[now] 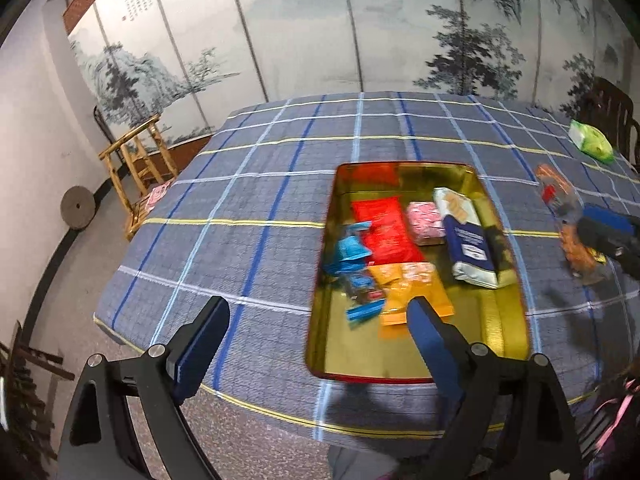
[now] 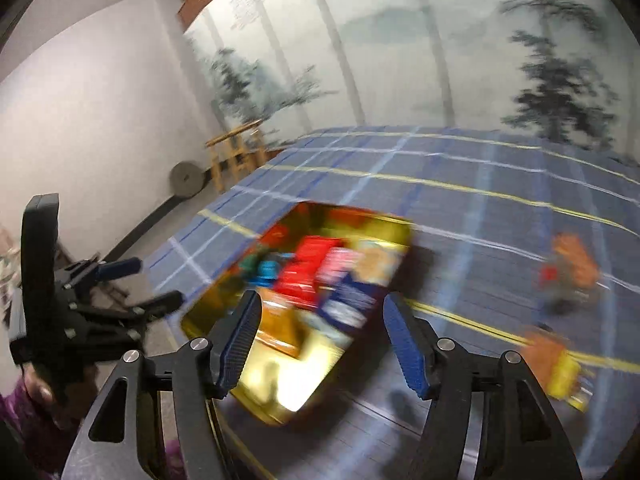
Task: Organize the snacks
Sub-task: 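Move the left gripper to the clear biscuit bag while the right gripper moves to the yellow packet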
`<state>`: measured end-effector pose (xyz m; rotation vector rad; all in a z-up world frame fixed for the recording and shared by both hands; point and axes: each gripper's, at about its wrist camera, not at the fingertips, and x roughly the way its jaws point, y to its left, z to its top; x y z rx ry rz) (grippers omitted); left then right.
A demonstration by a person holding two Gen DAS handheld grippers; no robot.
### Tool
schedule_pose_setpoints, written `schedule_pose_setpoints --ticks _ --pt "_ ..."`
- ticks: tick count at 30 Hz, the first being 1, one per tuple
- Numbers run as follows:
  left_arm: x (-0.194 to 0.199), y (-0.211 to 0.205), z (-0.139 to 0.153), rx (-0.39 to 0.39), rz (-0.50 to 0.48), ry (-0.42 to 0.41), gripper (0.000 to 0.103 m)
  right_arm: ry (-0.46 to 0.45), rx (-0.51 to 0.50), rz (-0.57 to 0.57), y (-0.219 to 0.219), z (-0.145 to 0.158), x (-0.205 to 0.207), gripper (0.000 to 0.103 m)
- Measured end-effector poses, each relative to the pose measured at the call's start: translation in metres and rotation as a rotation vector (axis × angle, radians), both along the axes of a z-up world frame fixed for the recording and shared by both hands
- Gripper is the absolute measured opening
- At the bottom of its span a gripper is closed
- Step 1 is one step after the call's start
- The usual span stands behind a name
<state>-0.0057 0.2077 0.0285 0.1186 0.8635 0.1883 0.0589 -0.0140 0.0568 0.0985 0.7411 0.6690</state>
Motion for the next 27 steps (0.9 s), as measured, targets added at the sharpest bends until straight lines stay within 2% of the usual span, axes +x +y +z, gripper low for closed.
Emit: schedule_pose_setpoints --ticks 3,9,11,15,18,21,24,27 --pt "0.002 -0.017 0.002 0.013 -0.040 0.001 0.088 -0.011 -0.020 -0.131 -0.057 -0.007 -0.008 0.067" --pt "0.009 -0.068 0.006 0.021 -0.168 0.022 0.090 0.031 -0.124 -0.385 -0.164 -0.038 -0.016 0.067" --pt "0.013 -0.086 0.007 -0.015 -0.225 0.047 0.090 0.040 -0.147 -0.434 -0.190 -0.047 -0.019 0.067" --pt "0.027 -0.116 0.008 -0.135 -0.317 0.107 0.090 0.056 -0.173 -0.509 -0.231 -0.062 -0.023 0.067" --pt "0.045 -0.142 -0.001 -0.221 -0.362 0.167 0.090 0.075 -0.159 -0.531 -0.249 -0.071 -0.023 0.067" --pt "0.059 -0.166 -0.013 -0.244 -0.389 0.219 0.089 0.087 -0.119 -0.530 -0.260 -0.077 -0.024 0.067" --pt "0.071 -0.188 -0.023 -0.240 -0.419 0.251 0.088 0.085 -0.057 -0.459 -0.257 -0.076 -0.026 0.067" --pt "0.084 -0.210 -0.032 -0.248 -0.474 0.292 0.088 0.055 -0.105 -0.403 -0.247 -0.072 -0.027 0.067"
